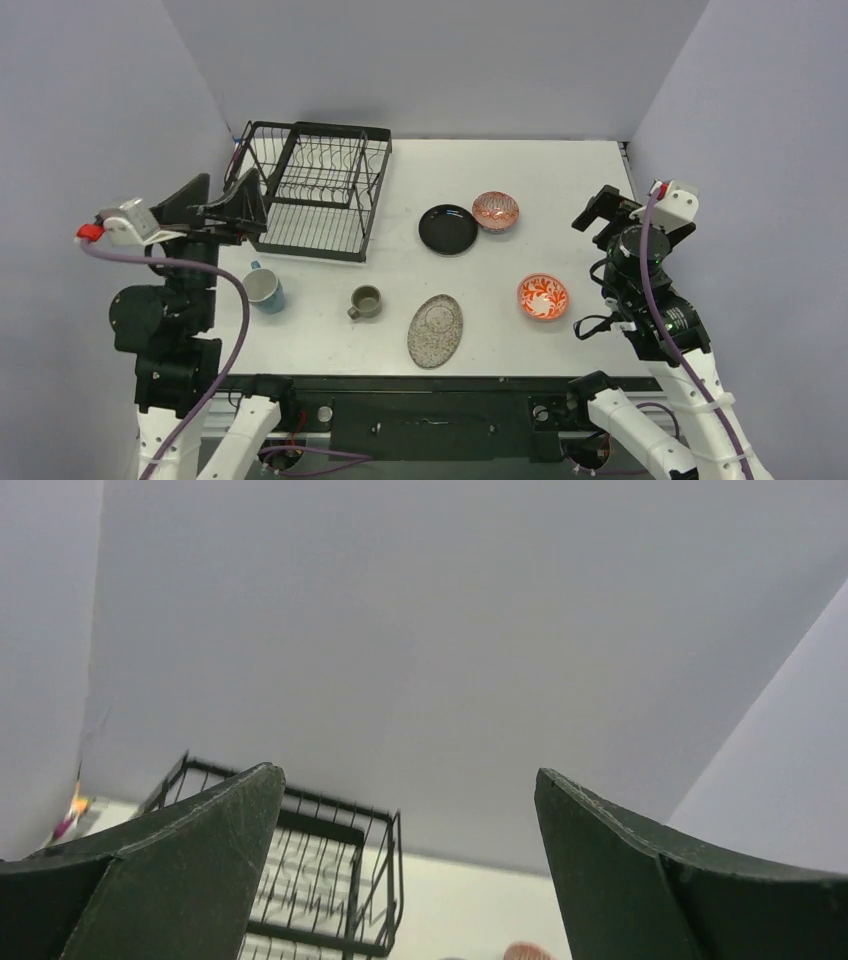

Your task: Load the mixed dishes into the dish rack

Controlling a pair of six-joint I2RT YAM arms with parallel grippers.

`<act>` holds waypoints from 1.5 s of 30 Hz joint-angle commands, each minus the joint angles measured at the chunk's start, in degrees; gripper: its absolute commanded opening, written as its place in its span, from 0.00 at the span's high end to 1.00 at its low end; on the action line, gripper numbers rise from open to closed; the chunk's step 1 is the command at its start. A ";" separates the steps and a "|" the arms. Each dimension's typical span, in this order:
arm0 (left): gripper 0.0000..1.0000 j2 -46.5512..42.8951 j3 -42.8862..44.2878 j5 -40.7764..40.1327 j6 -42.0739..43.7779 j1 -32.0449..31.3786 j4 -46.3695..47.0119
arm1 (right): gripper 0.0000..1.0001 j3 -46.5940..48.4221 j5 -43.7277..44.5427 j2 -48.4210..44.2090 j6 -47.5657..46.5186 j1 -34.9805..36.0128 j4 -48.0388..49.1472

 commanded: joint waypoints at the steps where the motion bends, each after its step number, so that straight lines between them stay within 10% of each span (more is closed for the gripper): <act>1: 0.04 3.69 -2.54 2.42 -1.23 -0.50 -12.25 | 0.00 0.29 3.41 -0.96 1.23 0.28 -1.22; 11: 0.04 3.17 -7.47 8.10 -4.56 -1.31 -16.81 | 0.00 1.03 2.17 -0.54 6.81 0.02 -6.34; 28: 0.04 4.93 -26.00 24.30 -13.94 -9.65 -14.23 | 0.04 -9.55 -25.20 6.91 10.16 7.76 1.69; 36: 0.01 14.71 -28.57 -4.39 -12.89 -38.53 -12.23 | 0.07 -11.95 -19.72 15.06 15.96 21.88 7.36; 45: 0.27 32.53 -23.41 -13.89 -10.78 -42.91 -14.17 | 0.07 -14.20 -16.39 14.14 17.69 23.36 7.21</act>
